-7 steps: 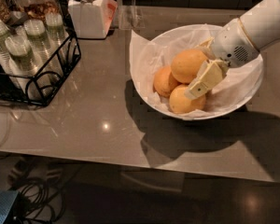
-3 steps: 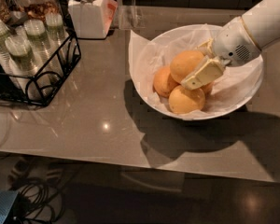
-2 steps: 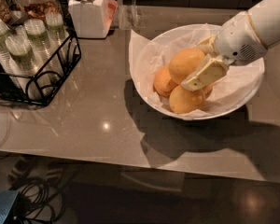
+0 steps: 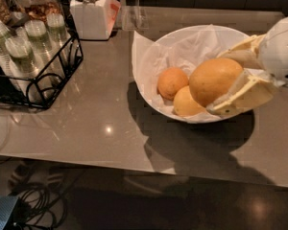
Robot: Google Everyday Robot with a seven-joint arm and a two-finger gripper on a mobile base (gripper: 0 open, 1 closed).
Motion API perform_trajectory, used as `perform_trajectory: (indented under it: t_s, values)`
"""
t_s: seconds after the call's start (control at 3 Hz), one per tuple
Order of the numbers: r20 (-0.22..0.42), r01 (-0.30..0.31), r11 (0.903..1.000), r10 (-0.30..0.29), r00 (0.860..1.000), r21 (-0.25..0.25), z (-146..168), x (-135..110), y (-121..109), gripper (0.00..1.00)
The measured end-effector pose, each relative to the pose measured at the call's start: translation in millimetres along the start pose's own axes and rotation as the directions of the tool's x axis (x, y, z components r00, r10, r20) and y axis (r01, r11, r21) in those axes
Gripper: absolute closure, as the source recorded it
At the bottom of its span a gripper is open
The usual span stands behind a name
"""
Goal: Pick orange from white bowl
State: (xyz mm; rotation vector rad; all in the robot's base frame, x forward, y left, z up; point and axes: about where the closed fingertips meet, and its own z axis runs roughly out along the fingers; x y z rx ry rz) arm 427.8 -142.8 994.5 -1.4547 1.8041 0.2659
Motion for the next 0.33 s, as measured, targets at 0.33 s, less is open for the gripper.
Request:
perform_trajectory:
  t_s: [0.33]
  values:
    - [-0.009, 0.0, 0.9999, 0.001, 1.0, 0.014, -6.7, -0.1, 3.5, 1.0]
